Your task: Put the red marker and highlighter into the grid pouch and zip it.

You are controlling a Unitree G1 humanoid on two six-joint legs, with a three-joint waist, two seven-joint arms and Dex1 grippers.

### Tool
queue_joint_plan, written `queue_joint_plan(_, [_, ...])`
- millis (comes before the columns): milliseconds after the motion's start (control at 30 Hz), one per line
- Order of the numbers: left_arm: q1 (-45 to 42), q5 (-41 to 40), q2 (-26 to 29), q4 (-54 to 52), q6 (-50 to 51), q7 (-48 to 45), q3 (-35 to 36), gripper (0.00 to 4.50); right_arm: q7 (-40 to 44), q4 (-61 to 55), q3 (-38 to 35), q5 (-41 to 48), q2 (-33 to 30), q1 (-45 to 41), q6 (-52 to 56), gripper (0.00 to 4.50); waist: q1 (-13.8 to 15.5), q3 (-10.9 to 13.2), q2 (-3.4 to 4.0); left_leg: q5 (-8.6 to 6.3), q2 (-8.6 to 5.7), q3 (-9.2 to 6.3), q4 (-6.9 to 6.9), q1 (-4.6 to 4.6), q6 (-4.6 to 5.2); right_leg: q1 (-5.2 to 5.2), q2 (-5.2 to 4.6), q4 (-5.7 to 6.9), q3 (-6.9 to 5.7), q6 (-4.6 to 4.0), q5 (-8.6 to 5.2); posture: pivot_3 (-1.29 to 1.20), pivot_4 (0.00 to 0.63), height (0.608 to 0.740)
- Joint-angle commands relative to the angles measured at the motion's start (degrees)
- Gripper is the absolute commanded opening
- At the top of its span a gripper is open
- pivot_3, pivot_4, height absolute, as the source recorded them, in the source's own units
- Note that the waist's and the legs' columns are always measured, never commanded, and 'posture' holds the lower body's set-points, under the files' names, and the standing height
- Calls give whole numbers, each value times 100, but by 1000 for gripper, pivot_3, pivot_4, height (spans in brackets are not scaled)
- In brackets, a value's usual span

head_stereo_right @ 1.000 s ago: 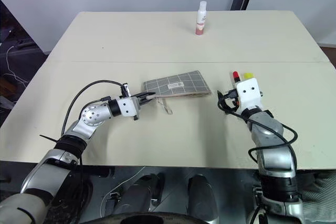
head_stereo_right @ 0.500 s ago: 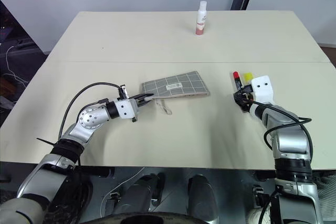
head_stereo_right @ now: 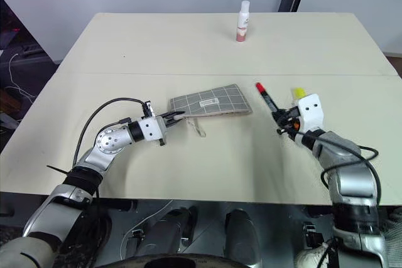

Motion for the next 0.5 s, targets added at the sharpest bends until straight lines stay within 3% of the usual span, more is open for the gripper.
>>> queue_joint_plan(33, [-150,-156,-20,-36,24,-40,119,0,686,-595,71,29,-291,543,-794,387,2,0,0,0,0,0,2,-1,0,3,0,-6,0,3,2,0,150,740])
queue_joint_plan(167, [-306,-104,-129,181,-18,-3,108,0,979,-455,210,-234,-491,945,-1508,387,2,0,-3,-1,-1,2,5,0,-1,10,0,-17,-1,10,7,0,150,740])
queue_joint_plan(500, [-468,-48,-213,328,-179,-129,49,0,573,460,463,-894,-489,533,-2188,387,1,1,-4,0,3,6,6,2,-1,6,0,-18,0,5,16,0,150,740])
